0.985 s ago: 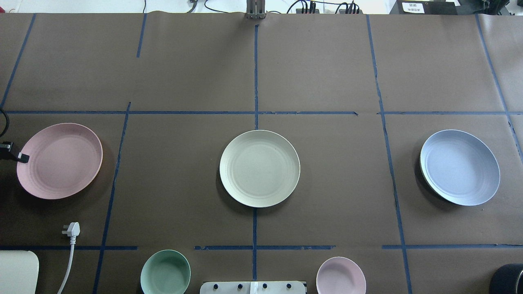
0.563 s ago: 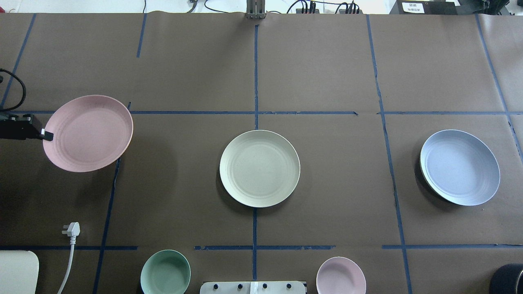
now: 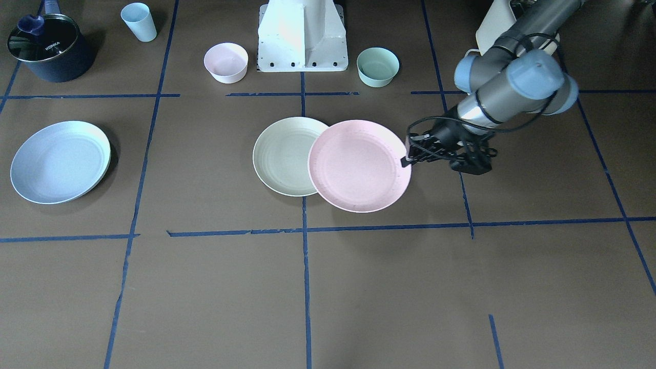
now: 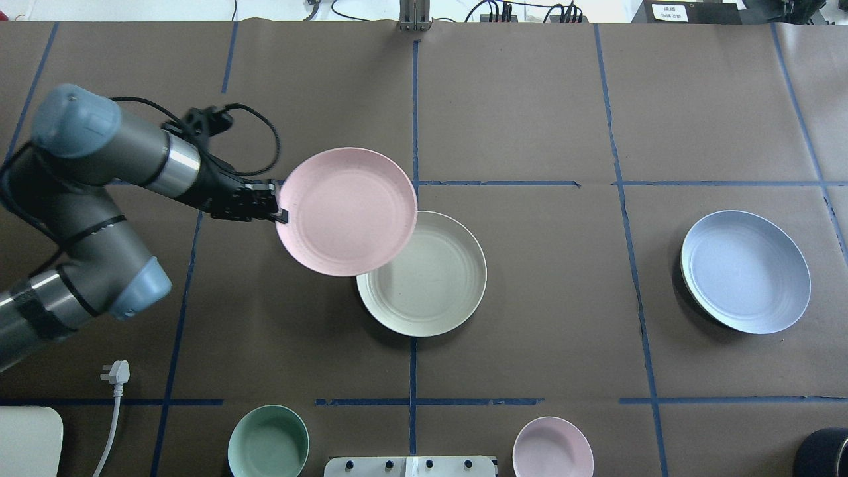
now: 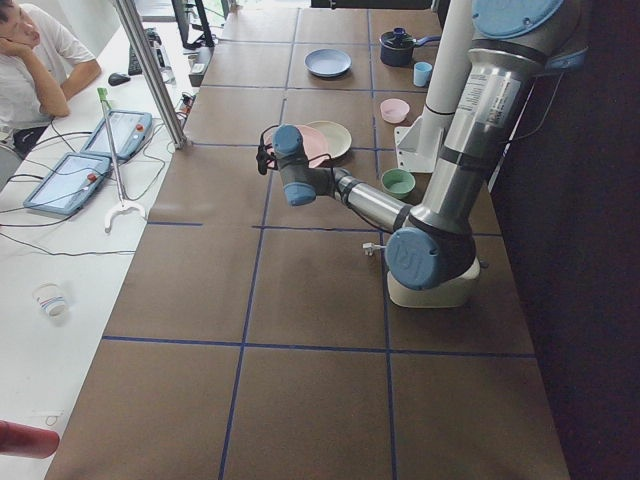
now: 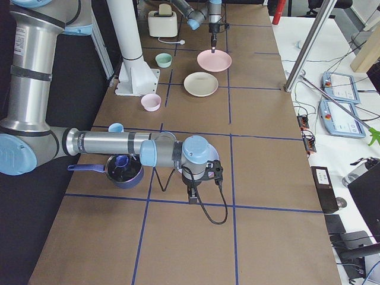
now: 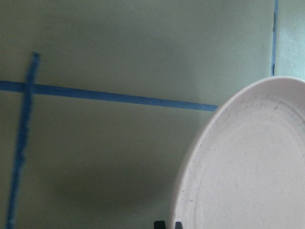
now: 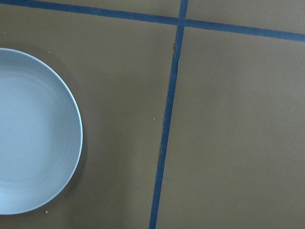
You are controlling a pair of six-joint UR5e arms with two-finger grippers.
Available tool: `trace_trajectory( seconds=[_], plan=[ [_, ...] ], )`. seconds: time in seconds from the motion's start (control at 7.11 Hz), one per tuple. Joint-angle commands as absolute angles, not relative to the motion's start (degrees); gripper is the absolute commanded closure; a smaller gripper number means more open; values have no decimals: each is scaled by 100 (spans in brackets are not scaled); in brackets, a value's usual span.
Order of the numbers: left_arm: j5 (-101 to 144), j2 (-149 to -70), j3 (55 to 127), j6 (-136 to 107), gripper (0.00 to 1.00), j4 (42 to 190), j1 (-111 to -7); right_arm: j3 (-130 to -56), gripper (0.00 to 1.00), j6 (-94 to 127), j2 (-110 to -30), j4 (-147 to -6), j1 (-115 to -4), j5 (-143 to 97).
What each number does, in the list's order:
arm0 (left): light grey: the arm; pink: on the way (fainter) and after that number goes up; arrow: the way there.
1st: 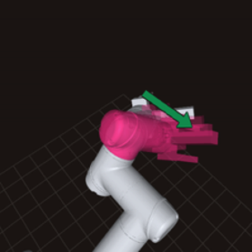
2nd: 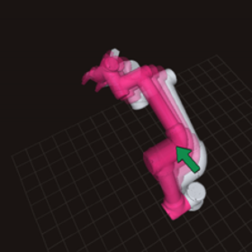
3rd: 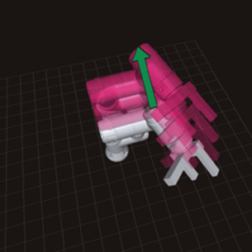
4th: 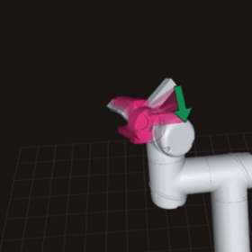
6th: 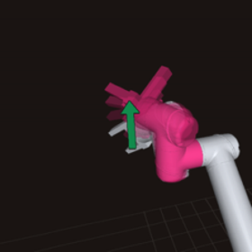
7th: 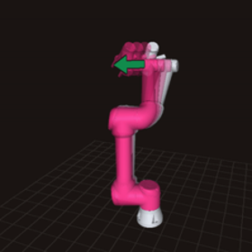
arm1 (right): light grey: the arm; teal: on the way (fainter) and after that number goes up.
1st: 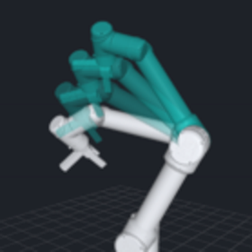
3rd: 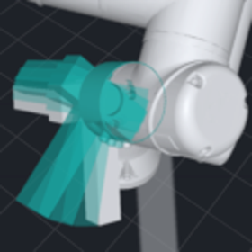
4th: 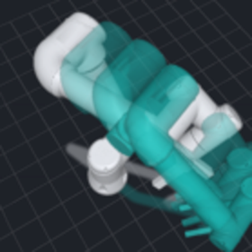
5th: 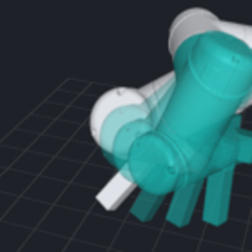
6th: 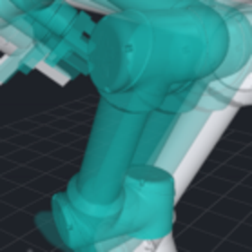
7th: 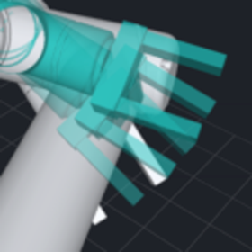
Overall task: Stack three plates with pink and blue
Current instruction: 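Lift the pink plate and carry it over the cream plate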
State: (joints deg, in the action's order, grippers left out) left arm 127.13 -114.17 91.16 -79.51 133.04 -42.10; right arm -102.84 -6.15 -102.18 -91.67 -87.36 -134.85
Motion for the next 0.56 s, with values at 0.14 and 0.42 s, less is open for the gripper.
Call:
trace_trajectory(
  seconds=[0.14,0.42],
  plan=[
    [11867,-12146,9097,-8235,100,12472,-3368,-10283,0,-615,-10213,-9167,-8736,-13482],
    [11856,-12094,9123,-8235,100,12472,-3287,-10283,0,-615,-10222,-9176,-8736,-13482]
  ],
)
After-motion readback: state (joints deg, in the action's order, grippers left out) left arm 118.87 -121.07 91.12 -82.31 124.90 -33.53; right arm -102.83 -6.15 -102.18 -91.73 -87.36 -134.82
